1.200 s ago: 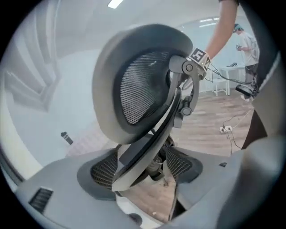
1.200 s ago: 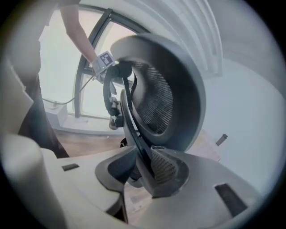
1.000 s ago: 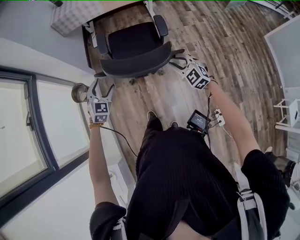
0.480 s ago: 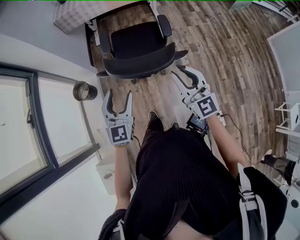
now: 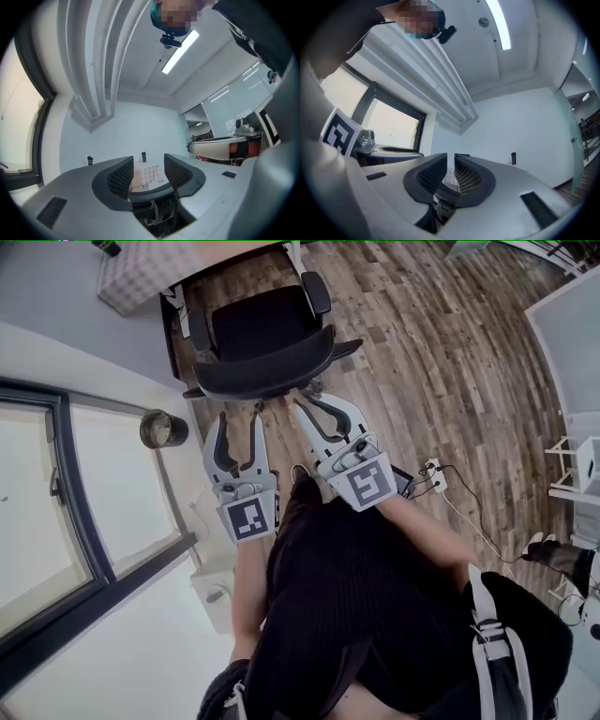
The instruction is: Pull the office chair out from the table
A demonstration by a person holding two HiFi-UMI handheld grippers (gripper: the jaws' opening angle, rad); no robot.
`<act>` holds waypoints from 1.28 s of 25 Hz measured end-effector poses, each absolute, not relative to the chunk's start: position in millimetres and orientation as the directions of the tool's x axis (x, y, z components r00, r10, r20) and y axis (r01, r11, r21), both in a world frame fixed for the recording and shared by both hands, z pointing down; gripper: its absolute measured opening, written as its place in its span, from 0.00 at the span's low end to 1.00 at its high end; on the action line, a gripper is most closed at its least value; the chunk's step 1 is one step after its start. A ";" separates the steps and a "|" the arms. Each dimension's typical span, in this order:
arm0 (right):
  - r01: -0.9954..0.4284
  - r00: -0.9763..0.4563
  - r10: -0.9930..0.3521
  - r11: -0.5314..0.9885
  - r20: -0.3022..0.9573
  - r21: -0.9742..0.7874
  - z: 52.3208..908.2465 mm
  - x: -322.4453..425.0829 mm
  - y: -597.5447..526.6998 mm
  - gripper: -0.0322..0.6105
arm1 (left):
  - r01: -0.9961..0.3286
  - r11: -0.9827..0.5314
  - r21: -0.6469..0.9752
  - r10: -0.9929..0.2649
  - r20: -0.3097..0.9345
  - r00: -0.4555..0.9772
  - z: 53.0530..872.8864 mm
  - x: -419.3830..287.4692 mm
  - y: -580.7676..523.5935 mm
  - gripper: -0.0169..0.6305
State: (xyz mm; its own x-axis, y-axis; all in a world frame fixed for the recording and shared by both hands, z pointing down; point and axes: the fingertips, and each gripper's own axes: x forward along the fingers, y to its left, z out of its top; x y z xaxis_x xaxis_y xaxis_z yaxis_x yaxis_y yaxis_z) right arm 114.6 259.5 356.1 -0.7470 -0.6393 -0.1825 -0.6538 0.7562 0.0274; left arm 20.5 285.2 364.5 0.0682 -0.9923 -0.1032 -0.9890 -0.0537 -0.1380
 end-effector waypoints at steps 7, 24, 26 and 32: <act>-0.671 -0.724 -0.665 0.740 -0.182 -0.036 346.7 97.8 277.0 0.05 | -0.993 -0.029 -0.116 -0.992 -0.118 0.043 362.3 29.9 299.0 0.17; -0.670 -0.735 -0.663 0.742 -0.143 0.004 355.1 76.7 289.6 0.05 | -0.997 0.026 -0.075 -0.994 -0.108 -0.017 359.7 26.3 303.4 0.01; -0.657 -0.748 -0.650 0.754 -0.134 0.011 358.1 71.5 294.0 0.05 | -0.996 0.025 -0.081 -0.994 -0.111 -0.016 360.0 24.8 305.1 0.01; -0.653 -0.753 -0.645 0.757 -0.127 0.030 360.6 66.9 299.2 0.05 | -0.997 0.016 -0.076 -0.993 -0.116 -0.007 363.0 23.9 305.1 0.01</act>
